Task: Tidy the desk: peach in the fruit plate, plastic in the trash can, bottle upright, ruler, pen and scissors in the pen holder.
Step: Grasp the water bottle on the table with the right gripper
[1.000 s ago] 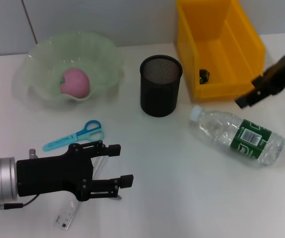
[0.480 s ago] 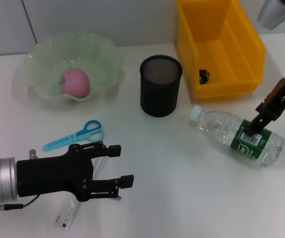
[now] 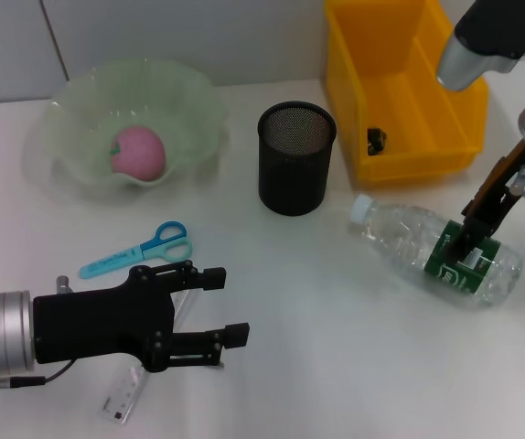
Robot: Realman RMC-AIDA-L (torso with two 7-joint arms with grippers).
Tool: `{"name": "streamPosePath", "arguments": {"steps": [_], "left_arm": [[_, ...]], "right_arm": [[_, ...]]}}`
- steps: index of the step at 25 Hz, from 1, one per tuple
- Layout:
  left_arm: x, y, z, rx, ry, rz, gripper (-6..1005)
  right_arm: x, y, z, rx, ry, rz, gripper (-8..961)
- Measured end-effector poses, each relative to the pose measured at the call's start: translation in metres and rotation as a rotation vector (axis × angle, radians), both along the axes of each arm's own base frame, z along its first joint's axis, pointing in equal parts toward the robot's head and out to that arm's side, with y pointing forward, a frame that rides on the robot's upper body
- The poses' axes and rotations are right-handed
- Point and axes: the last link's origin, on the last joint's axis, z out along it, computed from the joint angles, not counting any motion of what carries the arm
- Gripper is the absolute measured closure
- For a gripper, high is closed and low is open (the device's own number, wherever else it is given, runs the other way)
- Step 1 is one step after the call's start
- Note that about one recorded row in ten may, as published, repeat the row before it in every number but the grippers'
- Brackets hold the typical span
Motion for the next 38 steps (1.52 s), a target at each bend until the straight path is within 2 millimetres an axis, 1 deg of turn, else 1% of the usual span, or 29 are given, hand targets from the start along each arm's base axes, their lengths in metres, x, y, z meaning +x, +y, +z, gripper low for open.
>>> {"name": "streamPosePath", "arguments": {"steps": [7, 13, 17, 22, 27, 38], "left_arm": [[0.001, 0.0, -0.001, -0.002, -0.002, -0.001, 190], [0.001, -0.001, -0.001, -0.002, -0.004, -0.001, 190], [0.001, -0.001, -0.001, -0.003, -0.004, -0.001, 189], [0.001, -0.001, -0.001, -0.003, -0.005, -0.002, 189], [0.001, -0.001, -0.001, -0.003, -0.005, -0.002, 189], [0.001, -0.001, -0.001, -0.003, -0.003, -0.002, 190]], "right_arm": [[0.003, 0.001, -0.017, -0.022, -0.042, 0.019, 159], [0.005, 0.001, -0.022, -0.024, -0.04, 0.016, 158], [0.012, 0.002, -0.027, -0.018, -0.056, 0.01, 158], [0.014, 0.001, -0.034, -0.024, -0.065, 0.008, 159], [0.017, 0.0, -0.038, -0.03, -0.075, 0.007, 160], [0.019, 0.0, -0.041, -0.027, -0.076, 0.008, 162]]}}
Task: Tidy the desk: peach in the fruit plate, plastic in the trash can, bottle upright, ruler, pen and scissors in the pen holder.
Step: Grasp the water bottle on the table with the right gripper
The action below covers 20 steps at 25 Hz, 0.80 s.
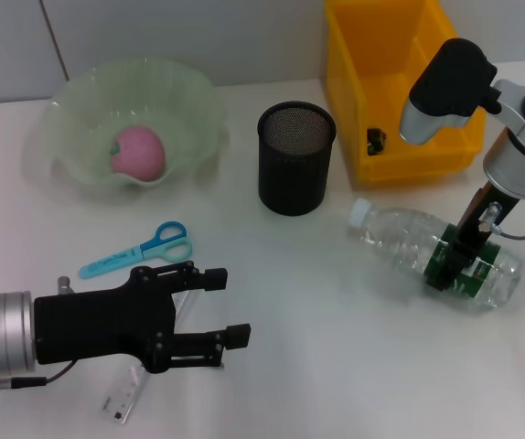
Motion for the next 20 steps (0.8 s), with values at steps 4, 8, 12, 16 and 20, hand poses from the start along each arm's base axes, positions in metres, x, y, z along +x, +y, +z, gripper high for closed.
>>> {"name": "streamPosePath", "arguments": {"steps": [4, 8, 12, 16, 20], "left_arm": [[0.0, 0.0, 0.0, 0.0, 0.0, 0.0, 190], [0.0001, 0.0001, 0.0001, 0.001, 0.0, -0.001, 189], [0.0002, 0.0002, 0.0003, 0.001, 0.0, -0.002, 189], [0.0005, 0.0002, -0.0001, 0.001, -0.001, -0.002, 189], [0.001, 0.0004, -0.0003, 0.001, -0.003, -0.001, 190]], "right_arm": [[0.0, 0.0002, -0.0001, 0.001, 0.0, 0.002, 164], [0.0006, 0.0001, -0.0002, 0.002, 0.0, 0.001, 167], [0.0016, -0.0011, -0.0026, -0.012, -0.008, 0.0, 169], [0.0017, -0.0014, -0.0028, -0.016, -0.015, 0.004, 171], [0.0012, -0.0012, -0.0019, -0.015, -0.014, 0.009, 172]]}}
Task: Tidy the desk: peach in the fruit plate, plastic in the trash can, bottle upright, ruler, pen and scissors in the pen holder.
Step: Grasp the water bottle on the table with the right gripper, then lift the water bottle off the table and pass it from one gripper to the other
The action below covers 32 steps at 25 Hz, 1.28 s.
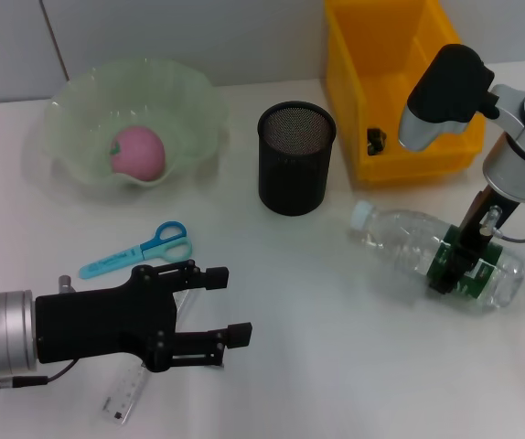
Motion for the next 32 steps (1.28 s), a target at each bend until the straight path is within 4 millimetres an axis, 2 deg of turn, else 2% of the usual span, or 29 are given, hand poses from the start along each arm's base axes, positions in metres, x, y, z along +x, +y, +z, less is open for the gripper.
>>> {"name": "streamPosePath", "arguments": {"steps": [8, 18, 22, 26, 32], "left_arm": [[0.0, 0.0, 0.0, 0.001, -0.003, 0.002, 190], [-0.002, 0.001, 0.004, 0.019, -0.015, 0.018, 190], [-0.001, 0.002, 0.008, 0.022, -0.044, 0.039, 189], [0.002, 0.003, 0.01, 0.021, -0.074, 0.051, 189], [0.011, 0.008, 0.013, 0.062, -0.175, 0.069, 189]], "right_arm": [[-0.009, 0.0, 0.005, 0.016, 0.056, 0.026, 175], [-0.021, -0.013, 0.023, 0.041, 0.239, 0.113, 179], [-0.022, -0.021, 0.033, 0.057, 0.365, 0.187, 179], [-0.024, -0.032, 0.041, 0.079, 0.565, 0.307, 179], [-0.016, -0.046, 0.04, 0.11, 0.801, 0.472, 179]]}}
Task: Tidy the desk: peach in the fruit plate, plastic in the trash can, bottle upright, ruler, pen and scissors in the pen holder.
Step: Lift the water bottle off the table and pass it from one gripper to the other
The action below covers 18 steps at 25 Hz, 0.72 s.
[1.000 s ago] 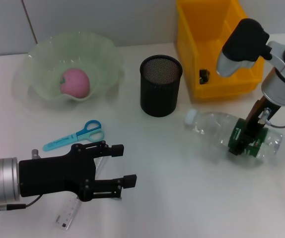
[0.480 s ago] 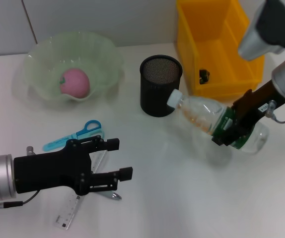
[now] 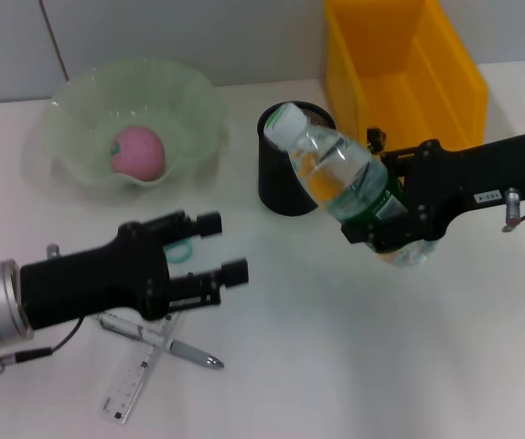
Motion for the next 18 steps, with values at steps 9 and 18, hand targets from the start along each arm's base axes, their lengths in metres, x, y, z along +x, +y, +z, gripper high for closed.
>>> {"name": "streamPosePath", "arguments": {"steps": [9, 18], "left_arm": [[0.008, 0.012, 0.004, 0.135, -0.137, 0.008, 189], [0.014, 0.018, -0.001, 0.217, -0.187, -0.007, 189]], "right_arm": [[0.017, -0.006, -0.017, 0.082, 0.232, 0.119, 179], [0.018, -0.013, -0.045, 0.086, 0.35, 0.163, 179]]}}
